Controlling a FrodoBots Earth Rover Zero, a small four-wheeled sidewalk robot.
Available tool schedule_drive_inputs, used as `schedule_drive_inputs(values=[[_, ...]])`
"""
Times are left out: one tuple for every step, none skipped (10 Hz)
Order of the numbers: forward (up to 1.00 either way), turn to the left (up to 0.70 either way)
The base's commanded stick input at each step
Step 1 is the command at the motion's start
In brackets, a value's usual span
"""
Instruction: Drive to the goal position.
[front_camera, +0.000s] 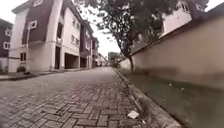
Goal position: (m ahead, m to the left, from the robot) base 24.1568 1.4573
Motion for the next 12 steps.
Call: schedule_drive_inputs(values=[[0.5, 0.0], [0.5, 0.0], [0.5, 0.0], [0.5, 0.0], [0.5, 0.0], [0.5, 0.0], [0.5, 0.0], [0.5, 0.0], [0.5, 0.0], [0.5, 0.0], [0.5, 0.0], [0.5, 0.0]])
